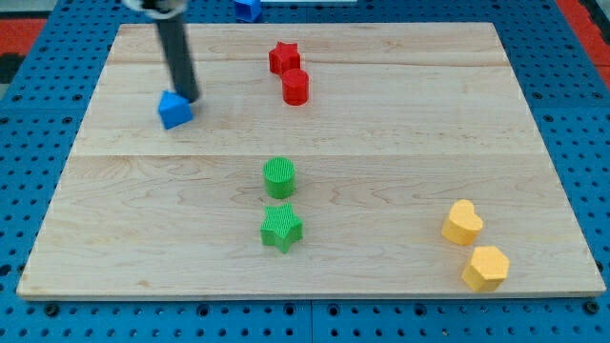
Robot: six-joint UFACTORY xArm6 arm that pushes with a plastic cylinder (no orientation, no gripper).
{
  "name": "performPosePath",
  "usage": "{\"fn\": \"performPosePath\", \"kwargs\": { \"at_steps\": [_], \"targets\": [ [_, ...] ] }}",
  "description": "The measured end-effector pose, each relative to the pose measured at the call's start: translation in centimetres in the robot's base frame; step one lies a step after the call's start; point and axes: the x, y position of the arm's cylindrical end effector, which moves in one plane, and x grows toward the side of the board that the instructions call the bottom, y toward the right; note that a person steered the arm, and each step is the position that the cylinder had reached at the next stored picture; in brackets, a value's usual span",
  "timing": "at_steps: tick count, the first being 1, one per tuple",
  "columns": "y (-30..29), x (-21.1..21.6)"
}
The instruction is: Place the arm to the left of the red circle
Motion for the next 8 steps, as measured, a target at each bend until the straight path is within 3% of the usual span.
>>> {"fn": "performPosePath", "kwargs": {
  "at_steps": [1,2,4,8],
  "targets": [
    [-3.2,2.5],
    [-2.1,1.8],
    [-1.9,-6.0],
    [-1.8,-7.0]
  ]
}}
